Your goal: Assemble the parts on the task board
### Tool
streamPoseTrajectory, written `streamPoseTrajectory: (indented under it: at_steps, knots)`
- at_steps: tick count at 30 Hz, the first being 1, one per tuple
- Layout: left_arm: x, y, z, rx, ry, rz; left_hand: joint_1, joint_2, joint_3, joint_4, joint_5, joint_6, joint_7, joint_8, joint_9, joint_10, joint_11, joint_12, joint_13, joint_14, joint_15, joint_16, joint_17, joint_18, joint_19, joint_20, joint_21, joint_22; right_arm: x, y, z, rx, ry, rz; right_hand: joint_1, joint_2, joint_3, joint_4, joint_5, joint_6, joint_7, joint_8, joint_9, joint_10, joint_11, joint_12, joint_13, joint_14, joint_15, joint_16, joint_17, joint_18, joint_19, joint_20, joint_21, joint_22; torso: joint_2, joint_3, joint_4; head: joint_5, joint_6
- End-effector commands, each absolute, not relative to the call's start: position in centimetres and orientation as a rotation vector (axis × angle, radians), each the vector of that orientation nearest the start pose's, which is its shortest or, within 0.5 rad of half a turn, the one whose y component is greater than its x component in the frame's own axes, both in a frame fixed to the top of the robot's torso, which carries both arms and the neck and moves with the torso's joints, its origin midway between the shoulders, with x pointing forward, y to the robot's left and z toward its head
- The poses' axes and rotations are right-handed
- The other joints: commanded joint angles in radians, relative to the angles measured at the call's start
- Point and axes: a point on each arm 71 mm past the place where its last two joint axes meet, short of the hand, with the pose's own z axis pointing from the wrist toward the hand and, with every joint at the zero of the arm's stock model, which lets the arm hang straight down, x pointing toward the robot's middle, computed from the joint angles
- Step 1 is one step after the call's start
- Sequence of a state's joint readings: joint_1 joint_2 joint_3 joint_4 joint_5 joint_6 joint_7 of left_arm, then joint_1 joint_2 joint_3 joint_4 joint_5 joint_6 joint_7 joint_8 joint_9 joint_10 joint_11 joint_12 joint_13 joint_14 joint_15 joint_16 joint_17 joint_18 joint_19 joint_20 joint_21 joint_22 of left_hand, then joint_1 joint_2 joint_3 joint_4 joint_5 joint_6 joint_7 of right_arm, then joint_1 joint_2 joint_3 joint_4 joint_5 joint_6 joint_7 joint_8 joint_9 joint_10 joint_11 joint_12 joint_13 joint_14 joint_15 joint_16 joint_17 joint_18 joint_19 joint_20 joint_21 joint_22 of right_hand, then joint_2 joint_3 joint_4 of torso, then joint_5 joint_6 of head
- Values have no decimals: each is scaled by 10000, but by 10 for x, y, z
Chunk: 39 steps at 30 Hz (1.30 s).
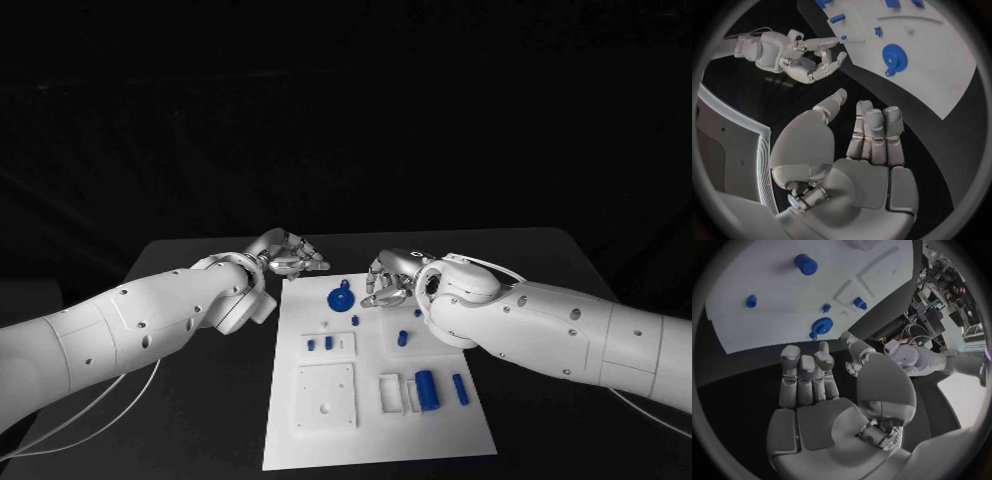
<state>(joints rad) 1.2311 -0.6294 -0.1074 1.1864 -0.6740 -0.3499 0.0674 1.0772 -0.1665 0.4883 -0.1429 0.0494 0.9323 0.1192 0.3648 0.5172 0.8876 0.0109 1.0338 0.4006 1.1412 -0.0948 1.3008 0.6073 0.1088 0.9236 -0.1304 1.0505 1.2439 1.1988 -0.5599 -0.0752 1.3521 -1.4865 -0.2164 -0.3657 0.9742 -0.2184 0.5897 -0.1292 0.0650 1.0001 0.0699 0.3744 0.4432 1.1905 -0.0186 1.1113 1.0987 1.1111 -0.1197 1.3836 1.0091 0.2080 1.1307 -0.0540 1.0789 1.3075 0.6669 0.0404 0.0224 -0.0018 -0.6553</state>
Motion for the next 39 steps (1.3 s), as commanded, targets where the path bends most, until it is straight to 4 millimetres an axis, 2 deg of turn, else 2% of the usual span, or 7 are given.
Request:
streamPoseTrajectory:
  at_steps: [1, 7, 14, 18, 23, 30, 39]
  knots:
    - [542, 201, -208, -6736, 16330, -10203, -40, 67, -17, -67, 32, -91, -6, 37, -12, 88, 10, -52, -19, -69, -31, -62, -26, -67, -48, -587, -42, -17, 508, -111, -222, -2122, 18340, 3912, -107, -111, 70, 202, -69, 276, 143, -17, 18, 35, -82, 12, 24, 15, -77, -39, 24, 538, 6, -44, 54, 151, 10, 5, 10, 11, -2]
    - [537, 202, -204, -6819, 16310, -10395, -21, 74, -7, -93, 32, -82, -10, 60, -13, 98, 8, -60, -36, -59, -33, -98, -40, -74, -50, -587, -62, -29, 510, -102, -229, -2474, 18409, 3491, -75, -365, 443, 664, -149, 390, 108, -27, 24, 105, -124, 1, 68, 78, -110, -57, 64, 538, 44, -61, 120, 142, 10, 4, 17, 65, -38]
    - [532, 199, -202, -6830, 16294, -10650, -17, 68, -8, -107, 31, -78, -11, 72, -14, 100, 8, -68, -47, -51, -33, -116, -47, -79, -48, -587, -72, -34, 507, -92, -244, -2864, 18847, 3079, -189, -434, 556, 1016, -157, 468, 82, -22, 25, 154, -142, 0, 105, 128, -117, -56, 89, 538, 57, -53, 180, 146, 22, 4, -11, 105, -69]
    - [530, 197, -201, -6805, 16263, -10731, -18, 67, -9, -112, 30, -78, -11, 77, -14, 99, 8, -71, -51, -47, -33, -122, -49, -81, -47, -587, -75, -36, 508, -90, -248, -3025, 18755, 2924, -225, -446, 575, 1107, -157, 491, 76, -19, 24, 164, -148, -1, 116, 138, -116, -55, 96, 538, 54, -50, 197, 148, 27, -4, -1, 106, -88]
    - [529, 196, -199, -6779, 16268, -10815, -21, 69, -11, -117, 29, -76, -11, 84, -15, 97, 9, -76, -58, -41, -33, -130, -51, -83, -44, -588, -78, -39, 509, -85, -251, -3128, 18742, 2816, -263, -460, 600, 1226, -157, 533, 62, -9, 24, 188, -161, 1, 132, 160, -119, -53, 104, 538, 57, -45, 224, 150, 33, 16, -4, 93, -99]
    - [527, 194, -196, -6719, 16276, -10920, -22, 71, -13, -123, 29, -76, -11, 90, -16, 96, 9, -81, -64, -34, -33, -137, -53, -85, -39, -589, -82, -42, 510, -82, -255, -3221, 18707, 2716, -286, -469, 610, 1285, -157, 543, 58, -10, 22, 198, -165, 0, 140, 169, -120, -54, 107, 538, 56, -42, 237, 150, 54, 5, 20, 86, -117]
    - [526, 192, -189, -6737, 15799, -11102, -29, 84, -15, -126, 28, -75, -11, 102, -18, 102, 9, -83, -73, -19, -33, -145, -54, -89, -29, -591, -86, -46, 514, -78, -257, -3338, 18612, 2534, -300, -488, 619, 1333, -157, 549, 56, -13, 19, 204, -167, -3, 147, 177, -121, -56, 109, 538, 55, -40, 246, 149, 79, 3, 12, 82, -159]
